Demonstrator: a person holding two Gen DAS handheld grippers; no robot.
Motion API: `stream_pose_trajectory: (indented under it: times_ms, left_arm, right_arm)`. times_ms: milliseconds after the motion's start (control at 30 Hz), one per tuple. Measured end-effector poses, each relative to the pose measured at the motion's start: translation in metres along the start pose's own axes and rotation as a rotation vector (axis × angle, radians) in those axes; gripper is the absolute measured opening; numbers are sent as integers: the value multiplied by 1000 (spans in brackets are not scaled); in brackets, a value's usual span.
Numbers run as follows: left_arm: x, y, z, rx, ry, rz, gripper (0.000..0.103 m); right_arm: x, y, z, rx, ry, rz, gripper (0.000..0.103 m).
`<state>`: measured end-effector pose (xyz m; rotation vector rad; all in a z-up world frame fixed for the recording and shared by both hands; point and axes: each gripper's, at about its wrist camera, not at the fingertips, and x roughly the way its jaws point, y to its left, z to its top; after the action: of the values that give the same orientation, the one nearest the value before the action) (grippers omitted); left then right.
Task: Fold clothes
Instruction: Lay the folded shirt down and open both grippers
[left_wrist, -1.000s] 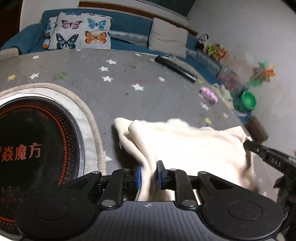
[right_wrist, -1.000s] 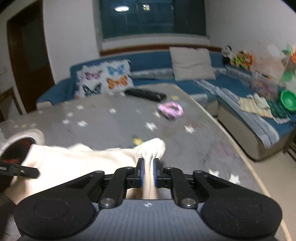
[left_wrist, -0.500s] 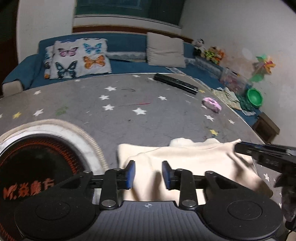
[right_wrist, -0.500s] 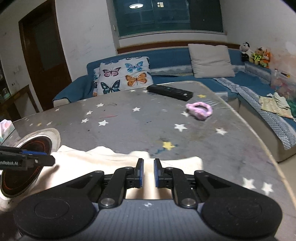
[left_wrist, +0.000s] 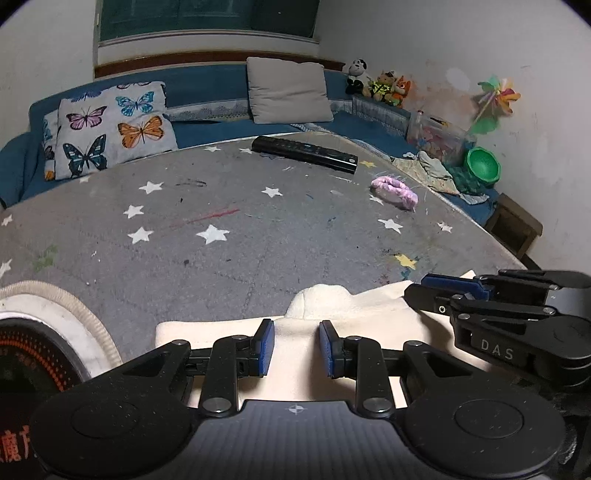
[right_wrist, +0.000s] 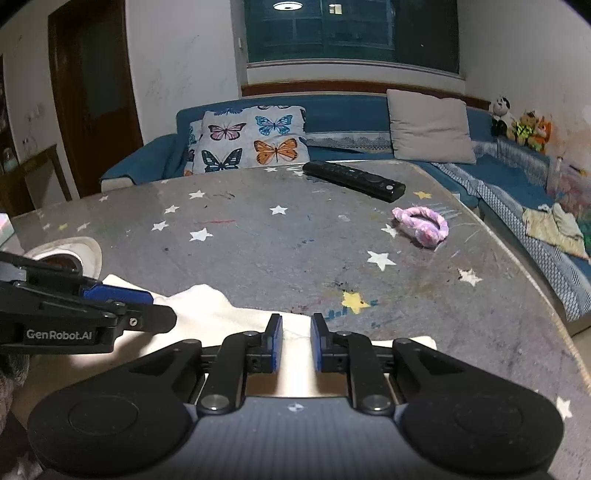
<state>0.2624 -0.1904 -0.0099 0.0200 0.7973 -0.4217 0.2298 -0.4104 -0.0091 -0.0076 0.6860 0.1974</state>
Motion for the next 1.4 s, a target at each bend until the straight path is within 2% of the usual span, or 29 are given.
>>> stream_pose_trajectory:
  times_ms: [100,300,400,433,567,633,767,1067,1400]
  left_arm:
    - [-1,1,0,-2,-1,-3,29]
    - [1,-3,-1,17,-1,16,29]
    - [-3,-2,0,13,4,20,31]
    - [-5,-1,0,12,6,23,33]
    - [-16,-3,-4,19,-1,37,51]
    - [-23,-5,-9,23,2,42,57]
    - [-40,-9,-20,32,-8,65,77]
    - [-81,-13,-46,35,-52,87,100]
    - [-123,-15,-84,41,-95,104,103]
  right_arm:
    - [-11,2,2,-2,-34,8,16]
    - [-3,10,-6,-46,11,21,16]
    - [-9,12,-3,-32,-1,23,19]
    - [-13,13,-2,-35,-9,25,24]
    - [-26,19,-3,-43,-21,32,27]
    - [-32,22,-5,-44,-24,38,38]
    - [-50,27,-14,-27,-32,48,43]
    - [-85,32,-46,9,-31,43,65]
    - [-126,46,-83,-10,-53,-21,97]
